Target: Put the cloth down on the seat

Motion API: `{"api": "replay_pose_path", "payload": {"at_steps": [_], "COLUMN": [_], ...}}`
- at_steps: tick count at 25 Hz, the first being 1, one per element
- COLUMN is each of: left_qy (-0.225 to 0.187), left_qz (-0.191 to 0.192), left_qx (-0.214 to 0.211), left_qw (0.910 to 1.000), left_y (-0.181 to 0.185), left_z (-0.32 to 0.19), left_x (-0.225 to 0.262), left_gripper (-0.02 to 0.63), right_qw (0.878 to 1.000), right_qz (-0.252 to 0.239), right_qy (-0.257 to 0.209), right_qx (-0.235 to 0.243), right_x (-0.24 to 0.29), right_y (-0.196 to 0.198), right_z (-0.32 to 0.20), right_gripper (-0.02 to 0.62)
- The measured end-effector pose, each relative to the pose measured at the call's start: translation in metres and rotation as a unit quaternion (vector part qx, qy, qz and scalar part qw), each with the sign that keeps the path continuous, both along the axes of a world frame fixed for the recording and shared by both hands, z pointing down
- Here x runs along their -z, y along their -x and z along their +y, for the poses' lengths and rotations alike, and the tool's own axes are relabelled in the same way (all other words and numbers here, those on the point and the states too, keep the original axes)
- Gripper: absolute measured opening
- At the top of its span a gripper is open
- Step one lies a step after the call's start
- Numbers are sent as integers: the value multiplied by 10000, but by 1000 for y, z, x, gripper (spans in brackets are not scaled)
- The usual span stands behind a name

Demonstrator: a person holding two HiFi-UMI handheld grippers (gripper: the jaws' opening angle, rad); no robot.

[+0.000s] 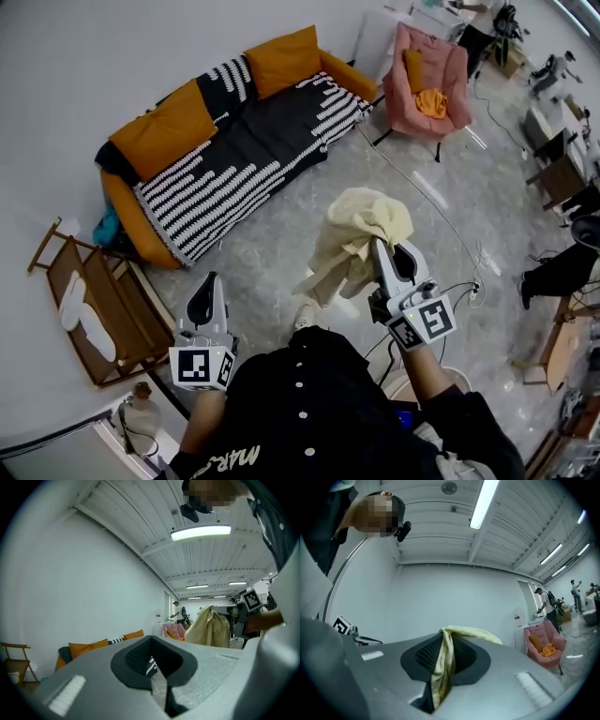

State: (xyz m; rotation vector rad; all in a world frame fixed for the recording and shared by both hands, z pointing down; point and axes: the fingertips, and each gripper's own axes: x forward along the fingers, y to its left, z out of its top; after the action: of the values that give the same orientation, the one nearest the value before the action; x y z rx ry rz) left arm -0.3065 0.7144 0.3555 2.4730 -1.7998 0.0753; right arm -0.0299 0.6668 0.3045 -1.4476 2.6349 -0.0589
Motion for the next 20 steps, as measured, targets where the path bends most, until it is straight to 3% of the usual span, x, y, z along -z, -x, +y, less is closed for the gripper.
{"api": "replay_pose_path", "payload": {"at_steps": [20], "left_qy": [95], "left_qz": [-41], "left_qx": [76], "left_qw": [9999], "left_y": [-64], "left_z": [-83], "left_x": [-9], "left_gripper": [0], "right_qw": [9998], "right_qz": [-79], "right_qy": [102], "right_qx": [151], "right_x": [-16], "right_y": [-51], "right_z": [-92], "right_gripper": [58]}}
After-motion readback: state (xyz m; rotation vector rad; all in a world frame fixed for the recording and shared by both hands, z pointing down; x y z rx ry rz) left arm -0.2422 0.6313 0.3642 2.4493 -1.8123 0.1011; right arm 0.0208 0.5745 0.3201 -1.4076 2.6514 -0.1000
